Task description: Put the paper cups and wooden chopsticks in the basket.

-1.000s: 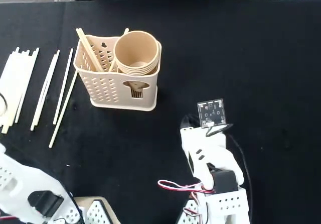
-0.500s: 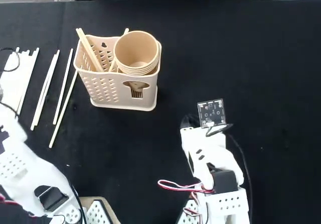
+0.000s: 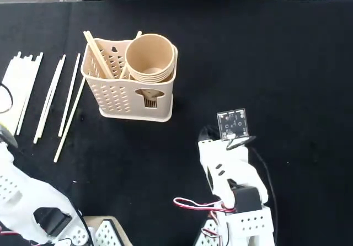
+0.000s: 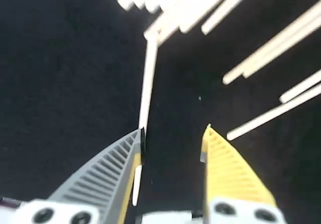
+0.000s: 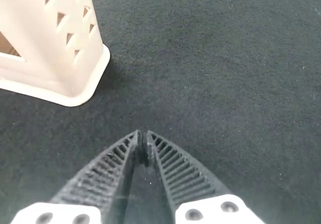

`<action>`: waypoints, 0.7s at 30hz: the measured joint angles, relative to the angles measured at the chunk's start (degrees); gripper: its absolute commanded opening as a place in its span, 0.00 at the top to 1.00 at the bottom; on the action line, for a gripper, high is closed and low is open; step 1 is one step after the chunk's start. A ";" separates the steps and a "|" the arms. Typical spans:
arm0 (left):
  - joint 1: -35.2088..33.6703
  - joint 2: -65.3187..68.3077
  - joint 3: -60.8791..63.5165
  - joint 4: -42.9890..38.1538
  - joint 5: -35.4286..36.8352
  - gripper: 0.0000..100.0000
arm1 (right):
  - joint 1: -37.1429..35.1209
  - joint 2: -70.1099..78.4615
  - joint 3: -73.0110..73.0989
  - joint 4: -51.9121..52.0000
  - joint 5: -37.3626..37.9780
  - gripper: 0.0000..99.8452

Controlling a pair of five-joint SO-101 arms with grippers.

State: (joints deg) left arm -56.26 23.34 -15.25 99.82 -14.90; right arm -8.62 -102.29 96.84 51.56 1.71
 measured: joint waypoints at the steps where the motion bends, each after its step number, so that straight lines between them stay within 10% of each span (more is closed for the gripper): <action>1: -0.09 0.00 1.58 -1.05 -0.26 0.80 | 0.00 0.00 0.00 0.00 0.00 0.98; 21: -1.23 0.00 18.55 -25.41 -6.86 0.88 | 0.00 0.00 0.00 0.00 0.00 0.98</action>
State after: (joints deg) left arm -57.49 23.34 3.30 74.42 -21.76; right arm -8.62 -102.29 96.84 51.56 1.71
